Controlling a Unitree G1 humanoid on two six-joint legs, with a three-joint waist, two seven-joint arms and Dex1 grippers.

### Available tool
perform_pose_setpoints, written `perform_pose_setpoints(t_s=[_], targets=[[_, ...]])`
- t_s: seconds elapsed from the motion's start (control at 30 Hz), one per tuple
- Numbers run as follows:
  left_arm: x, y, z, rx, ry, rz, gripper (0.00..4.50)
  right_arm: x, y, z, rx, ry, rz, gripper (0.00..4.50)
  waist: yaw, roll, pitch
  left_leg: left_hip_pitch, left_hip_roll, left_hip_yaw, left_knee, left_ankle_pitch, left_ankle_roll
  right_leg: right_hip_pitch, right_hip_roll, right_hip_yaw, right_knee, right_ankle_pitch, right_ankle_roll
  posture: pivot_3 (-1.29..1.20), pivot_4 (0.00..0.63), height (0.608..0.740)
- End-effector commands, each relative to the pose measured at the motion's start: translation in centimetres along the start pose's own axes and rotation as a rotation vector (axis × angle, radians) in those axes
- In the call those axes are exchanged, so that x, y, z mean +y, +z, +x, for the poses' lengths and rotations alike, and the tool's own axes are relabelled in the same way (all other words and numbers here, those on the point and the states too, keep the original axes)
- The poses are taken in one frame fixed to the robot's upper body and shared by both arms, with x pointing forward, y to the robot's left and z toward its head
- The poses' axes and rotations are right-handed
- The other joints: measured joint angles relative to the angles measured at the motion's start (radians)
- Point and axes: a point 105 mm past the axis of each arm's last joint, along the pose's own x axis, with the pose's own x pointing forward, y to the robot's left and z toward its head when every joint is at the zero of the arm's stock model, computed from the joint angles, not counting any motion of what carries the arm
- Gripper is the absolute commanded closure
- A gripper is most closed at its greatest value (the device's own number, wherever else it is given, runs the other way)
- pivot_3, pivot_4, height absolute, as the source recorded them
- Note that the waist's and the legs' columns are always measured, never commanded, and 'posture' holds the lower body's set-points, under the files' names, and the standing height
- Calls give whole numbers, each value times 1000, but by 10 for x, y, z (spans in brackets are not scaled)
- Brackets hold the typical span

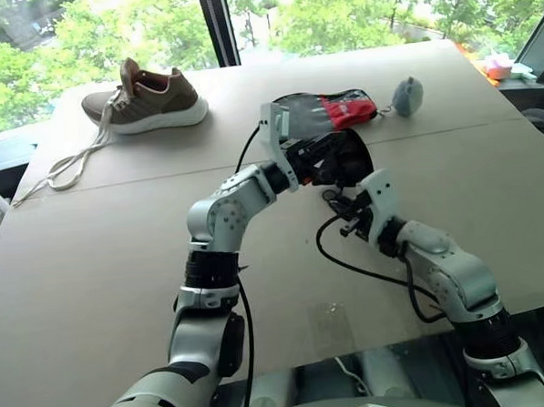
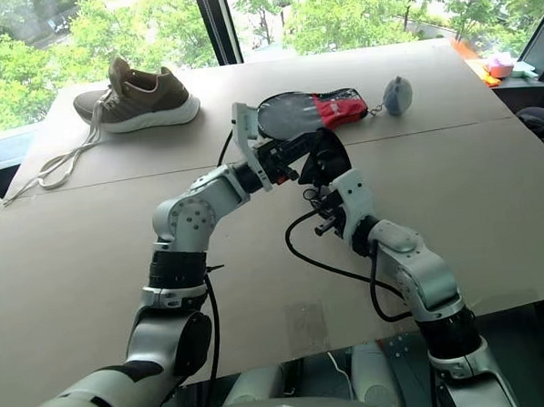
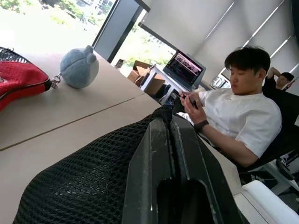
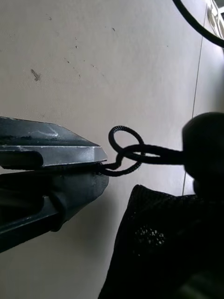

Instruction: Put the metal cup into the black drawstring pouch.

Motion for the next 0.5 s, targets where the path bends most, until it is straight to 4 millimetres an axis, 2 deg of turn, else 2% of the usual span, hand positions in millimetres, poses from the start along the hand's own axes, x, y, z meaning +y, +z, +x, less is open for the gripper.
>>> perform_pose_setpoints(t_s=[0.03,0.1,0.17,0.23,0.3,0.43,0.5], targets=[[-6,17,-1,-50,-18,63,4500,29,20,-18,-70,211,52,4437,0,0,0,0,0,0,0,0,0,0,0,0,0,0,0,0,150,740],[-1,20,-2,-56,2,71,4500,45,31,-36,-86,360,80,4437,2,0,0,-1,0,-1,0,0,0,0,0,0,-1,0,0,0,150,740],[1,20,-2,-56,14,75,4500,47,42,-50,-86,427,85,4437,2,0,0,-1,0,-1,0,0,0,0,0,0,-1,0,0,0,150,740],[2,23,-3,-66,14,77,4500,42,57,-60,-92,451,66,4437,3,0,0,-1,0,-1,2,0,0,1,0,0,-1,0,0,0,150,740],[1,25,-4,-72,4,87,4500,25,73,-64,-107,396,4,4437,2,0,0,-1,0,-1,3,0,0,1,0,0,0,0,0,0,150,740],[-3,31,-7,-89,-21,103,3471,-14,97,-70,-66,238,-195,4500,4,0,0,-1,0,-1,3,0,0,1,0,0,0,0,0,0,150,740],[-1,35,-8,-106,-3,110,2546,-32,102,-74,14,168,-352,4500,6,0,0,-1,0,-1,3,0,0,1,0,-1,-1,0,0,0,150,740]])
